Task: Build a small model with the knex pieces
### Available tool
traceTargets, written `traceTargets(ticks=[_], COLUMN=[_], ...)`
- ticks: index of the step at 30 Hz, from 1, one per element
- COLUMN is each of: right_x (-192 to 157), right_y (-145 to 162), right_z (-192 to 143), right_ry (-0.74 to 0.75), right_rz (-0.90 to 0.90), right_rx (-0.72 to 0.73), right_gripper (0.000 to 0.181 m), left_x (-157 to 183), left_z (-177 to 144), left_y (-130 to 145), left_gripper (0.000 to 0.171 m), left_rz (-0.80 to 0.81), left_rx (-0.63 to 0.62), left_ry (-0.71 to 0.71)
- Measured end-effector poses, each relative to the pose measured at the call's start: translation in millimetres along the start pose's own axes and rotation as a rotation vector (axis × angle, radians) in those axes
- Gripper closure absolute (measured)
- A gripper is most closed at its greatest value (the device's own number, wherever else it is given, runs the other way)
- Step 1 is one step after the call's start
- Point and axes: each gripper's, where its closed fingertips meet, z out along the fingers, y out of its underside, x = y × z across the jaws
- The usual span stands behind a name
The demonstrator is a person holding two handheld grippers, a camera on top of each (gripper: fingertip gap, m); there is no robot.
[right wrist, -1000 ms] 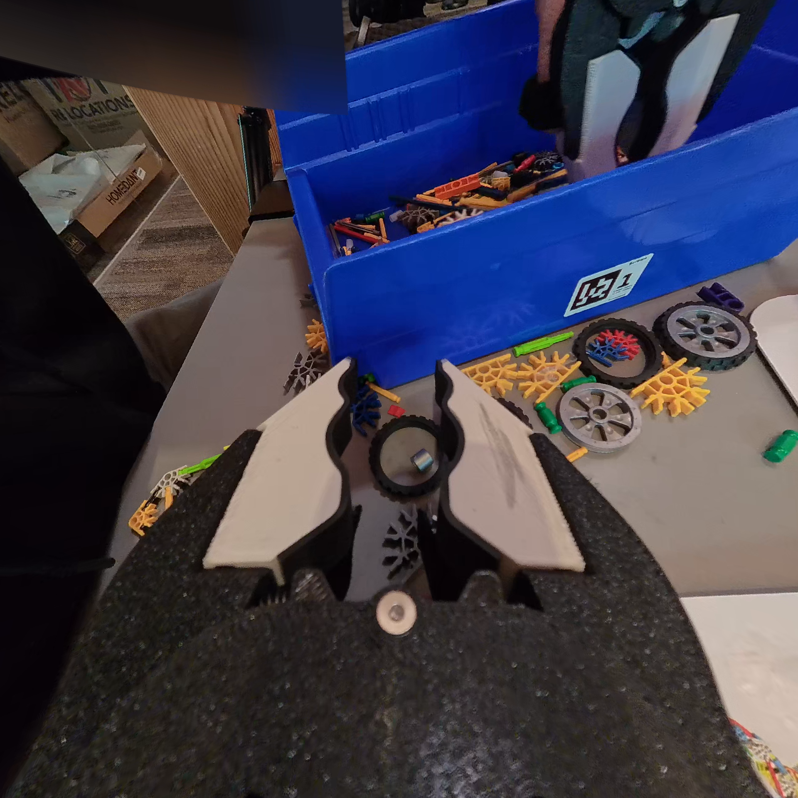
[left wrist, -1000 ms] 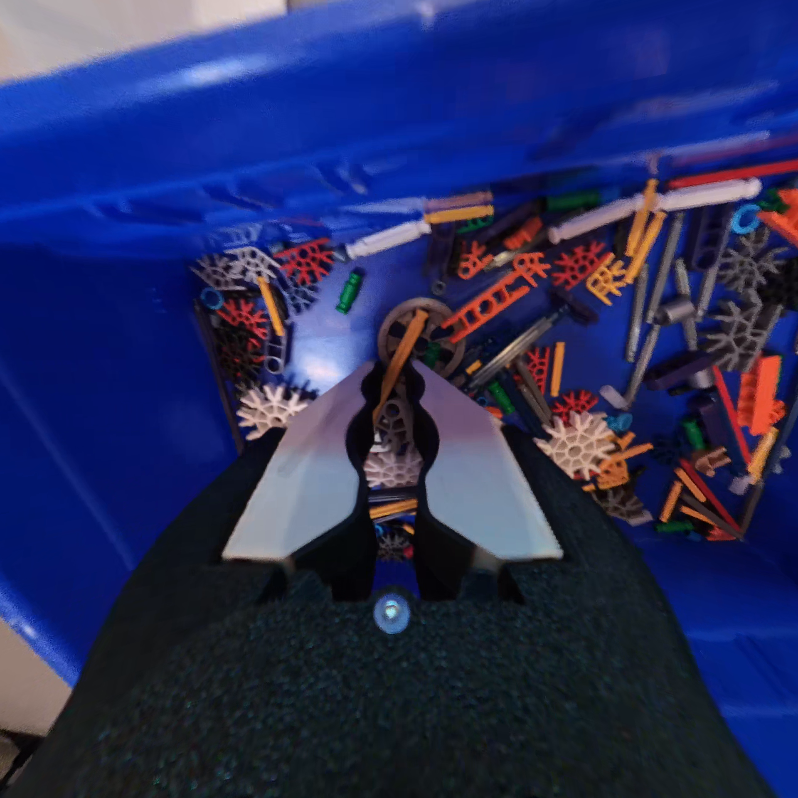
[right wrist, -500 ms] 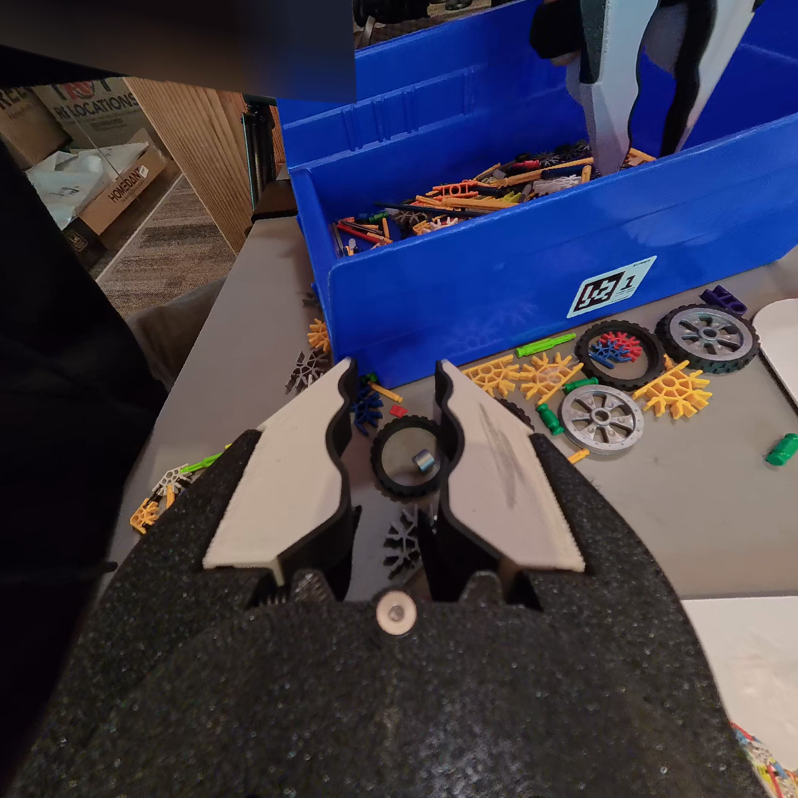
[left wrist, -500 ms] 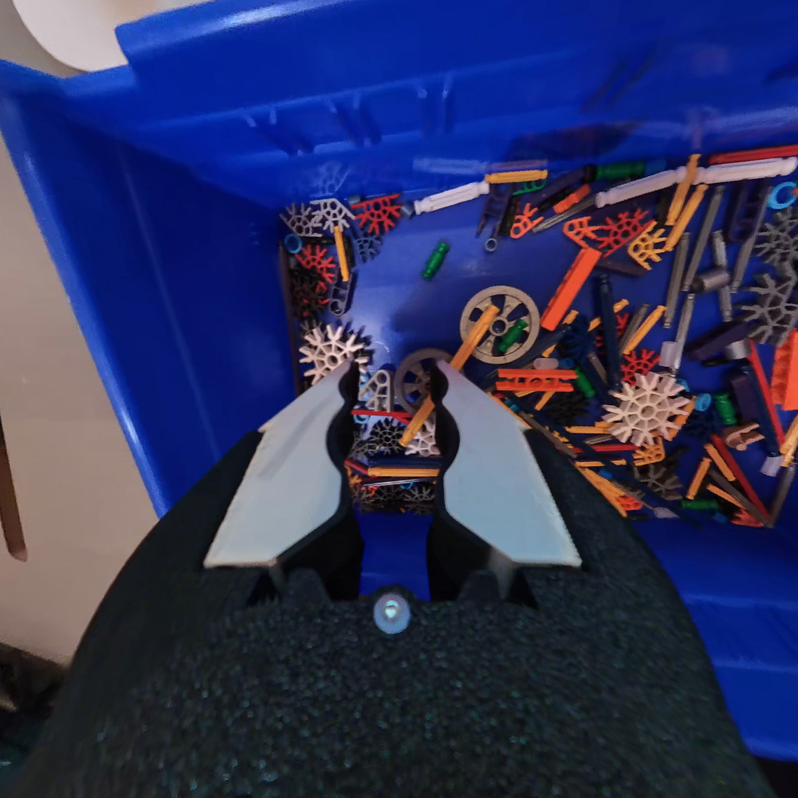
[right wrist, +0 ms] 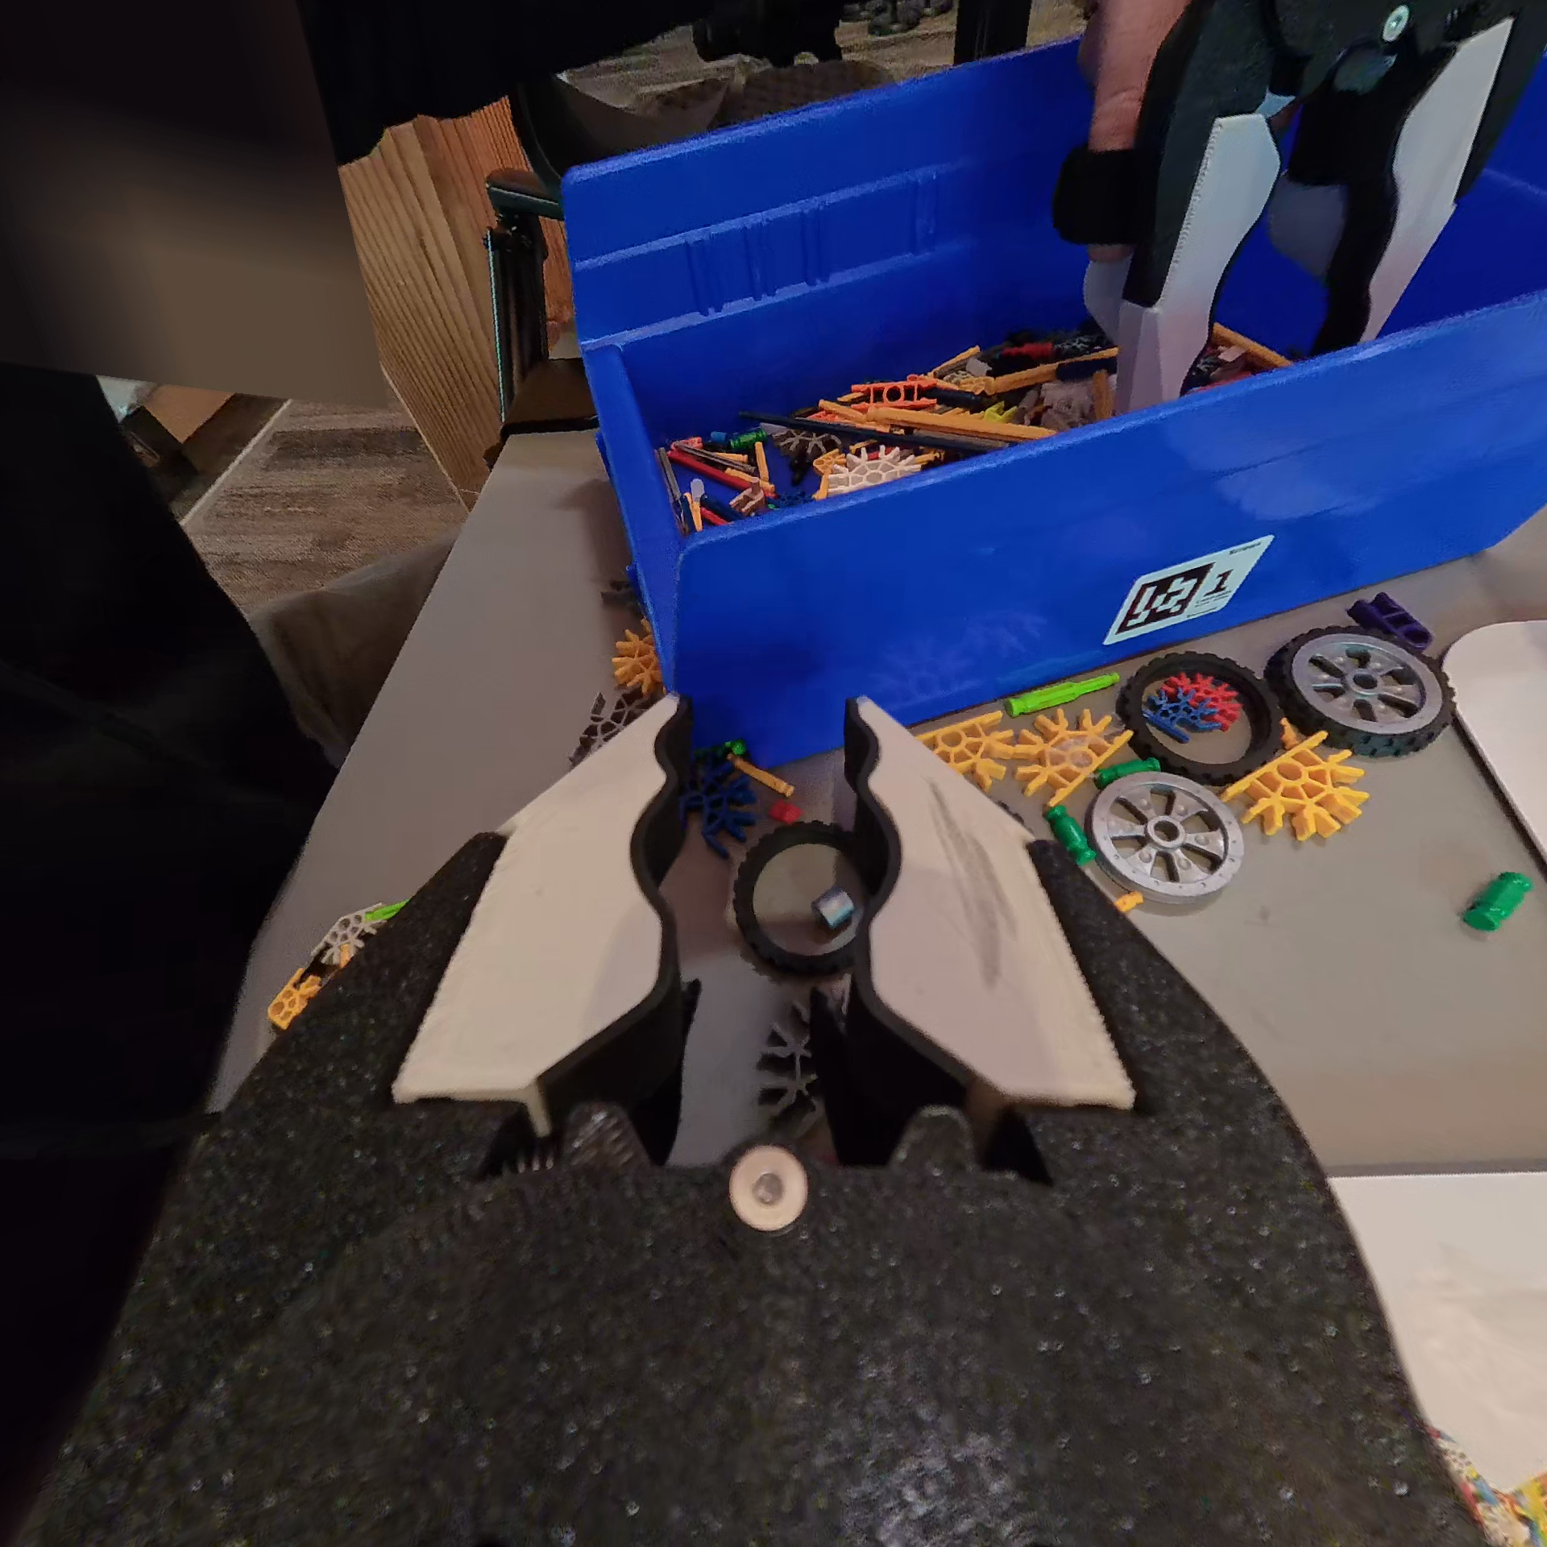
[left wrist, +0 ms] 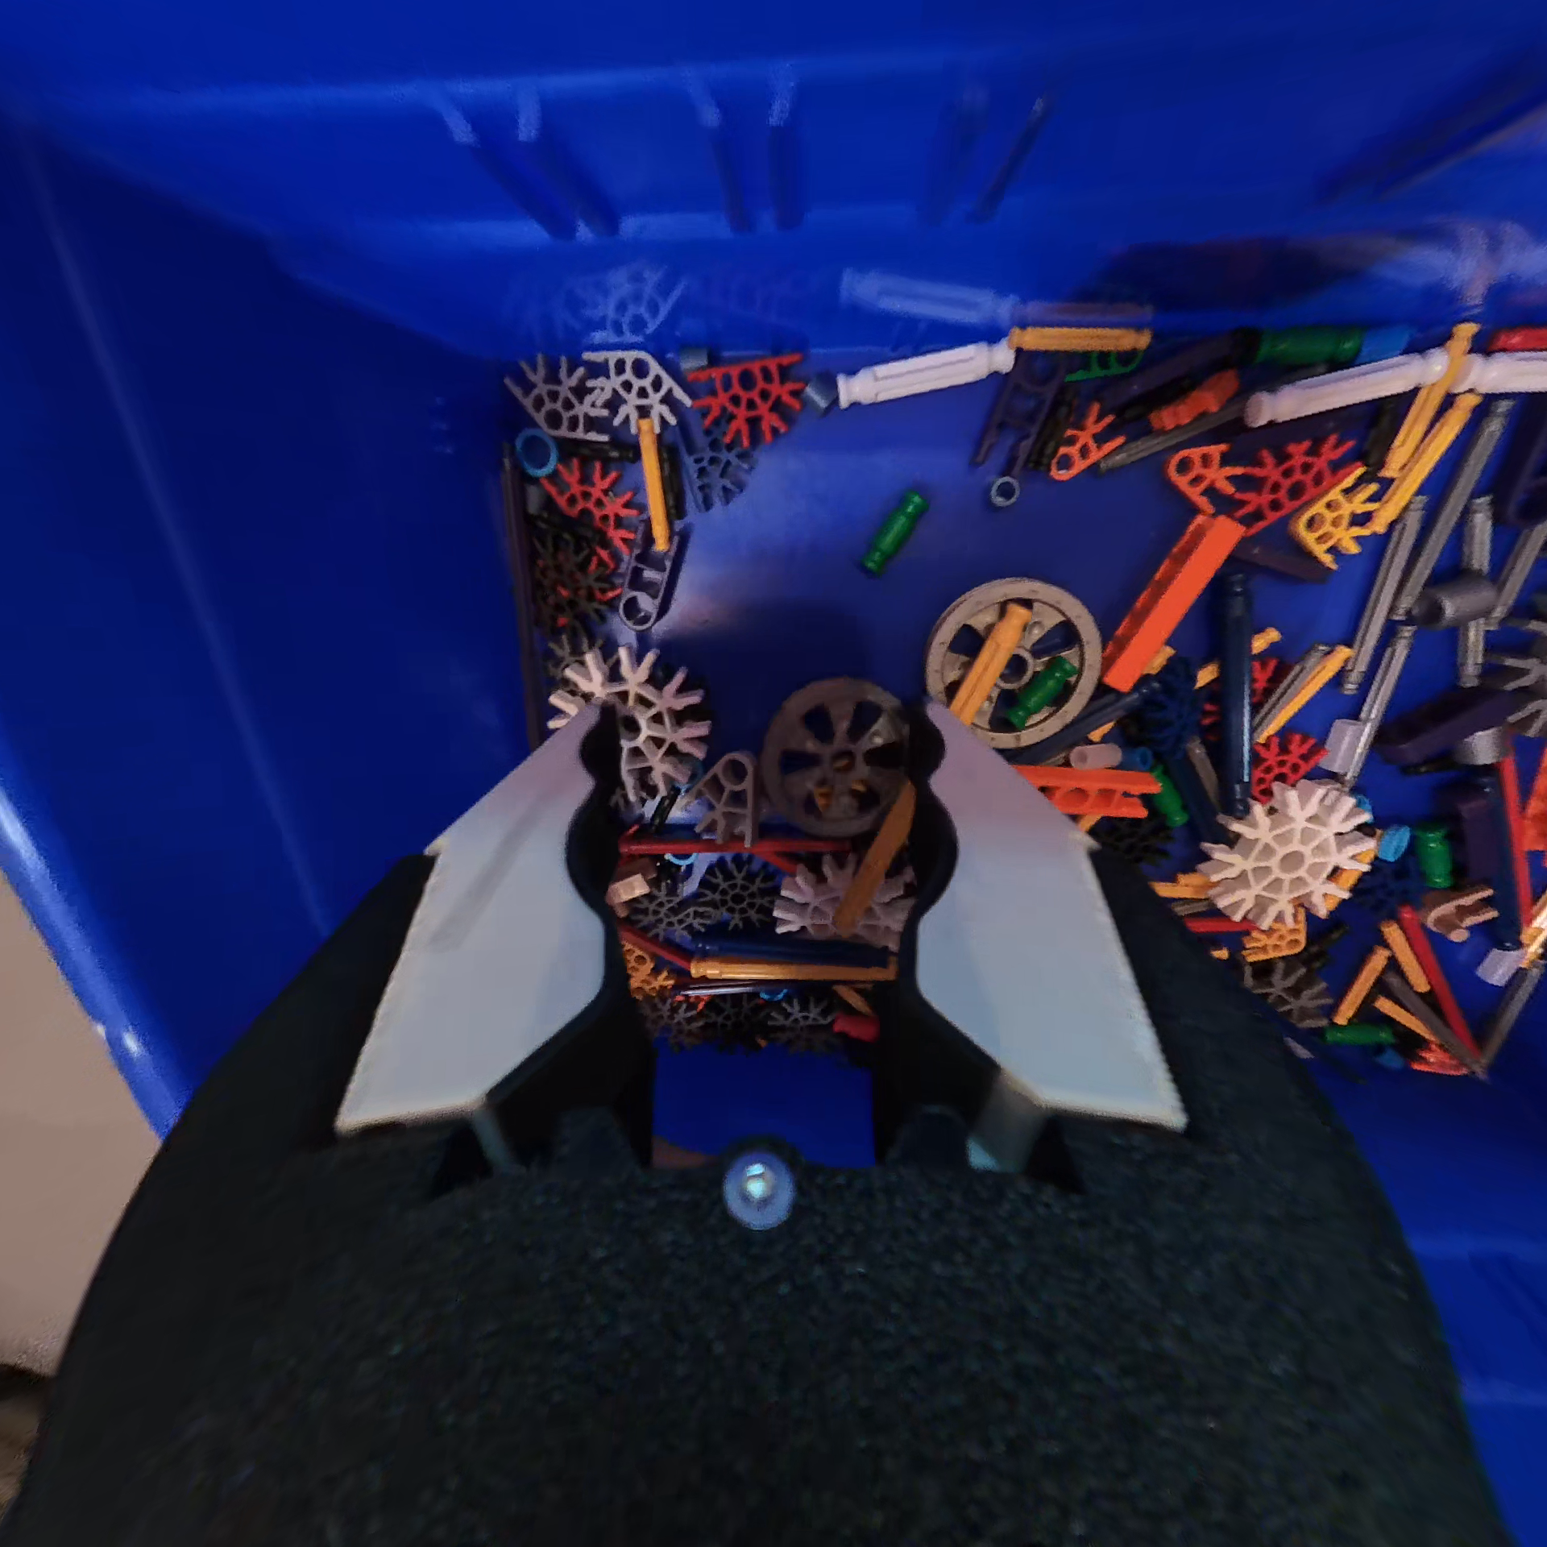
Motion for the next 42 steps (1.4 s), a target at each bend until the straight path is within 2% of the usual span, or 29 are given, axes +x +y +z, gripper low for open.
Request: traceTargets(ticks=[5, 11, 20, 39, 42], right_x=[-3.6, -5.2, -5.8, -5.7, -5.8], right_y=[-4.8, -4.0, -3.3, 0.1, 0.8], right_z=[-1.9, -1.2, -0.2, 1.5, 1.8], right_ry=[0.002, 0.008, 0.005, 0.003, 0.002], right_rz=[-0.019, -0.036, -0.034, -0.035, -0.035], right_rx=[0.007, -0.005, -0.007, -0.02, -0.022], right_gripper=[0.146, 0.146, 0.146, 0.146, 0.146], left_x=[9.0, 18.7, 30.2, 49.8, 57.1], left_z=[-1.3, -2.3, -1.9, -1.5, -2.0], left_y=[-1.7, -5.1, -6.4, -14.2, -15.7], left_gripper=[0.103, 0.113, 0.118, 0.151, 0.151], left_rz=[-0.007, 0.009, 0.026, 0.071, 0.081], left_rx=[0.002, 0.001, 0.011, 0.03, 0.036], left_ry=[0.033, 0.046, 0.051, 0.076, 0.103])
